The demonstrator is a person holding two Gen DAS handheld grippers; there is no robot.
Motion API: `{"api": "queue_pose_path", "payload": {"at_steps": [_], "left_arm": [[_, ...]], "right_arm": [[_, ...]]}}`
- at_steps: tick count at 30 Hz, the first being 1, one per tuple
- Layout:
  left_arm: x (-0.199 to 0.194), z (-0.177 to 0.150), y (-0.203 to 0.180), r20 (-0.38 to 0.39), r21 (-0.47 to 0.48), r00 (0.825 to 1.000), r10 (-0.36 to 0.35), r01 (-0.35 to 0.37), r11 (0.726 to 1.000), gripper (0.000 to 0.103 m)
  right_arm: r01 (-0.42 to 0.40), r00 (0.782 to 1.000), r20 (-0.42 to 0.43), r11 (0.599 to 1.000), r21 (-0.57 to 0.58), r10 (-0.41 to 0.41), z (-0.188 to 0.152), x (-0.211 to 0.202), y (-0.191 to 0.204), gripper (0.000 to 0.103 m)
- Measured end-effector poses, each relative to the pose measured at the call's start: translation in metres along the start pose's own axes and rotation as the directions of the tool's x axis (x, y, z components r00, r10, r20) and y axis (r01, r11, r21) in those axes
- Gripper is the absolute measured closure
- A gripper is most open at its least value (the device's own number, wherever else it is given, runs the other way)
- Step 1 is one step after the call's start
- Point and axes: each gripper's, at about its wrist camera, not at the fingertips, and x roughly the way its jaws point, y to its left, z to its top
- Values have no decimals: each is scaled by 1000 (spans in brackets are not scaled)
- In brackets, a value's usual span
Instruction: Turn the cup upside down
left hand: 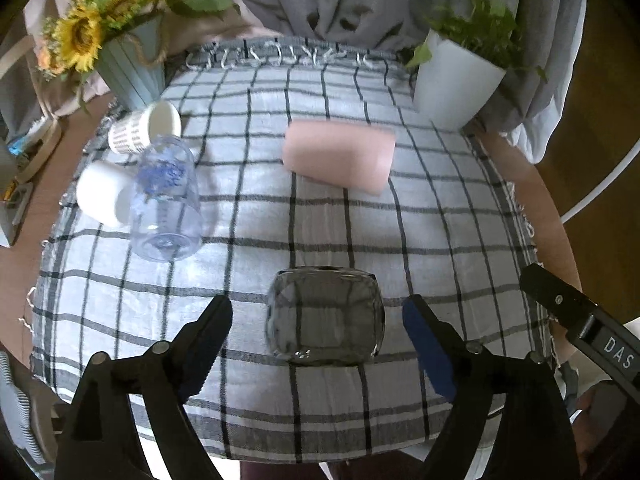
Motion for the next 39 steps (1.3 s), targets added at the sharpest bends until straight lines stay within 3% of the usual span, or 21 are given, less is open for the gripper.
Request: {"api": "queue_pose_path", "payload": {"at_steps": [8, 14, 22, 31, 39], "left_arm": [[-48, -20, 27, 110, 9, 992, 59, -60, 998, 10], [-98, -45, 62, 204, -4, 972, 116, -118, 993, 6], [-163, -80, 101, 300, 11, 946, 124, -133, 991, 0], [-210, -120, 113, 339, 30, 935, 105, -122, 992, 0], [-230, -143, 112, 355, 3, 929, 108, -116, 993, 0]], "right_arm": [[14, 995, 99, 998, -64, -7, -15, -43, 28, 12], [12, 987, 160, 992, -123, 7, -43, -78, 62, 12], [29, 965, 262, 995, -94, -3, -98, -137, 99, 12], [46, 934, 358, 994, -98, -8, -151, -192, 123, 9], [33, 911, 412, 992, -120, 19, -182, -224, 122, 7]]}}
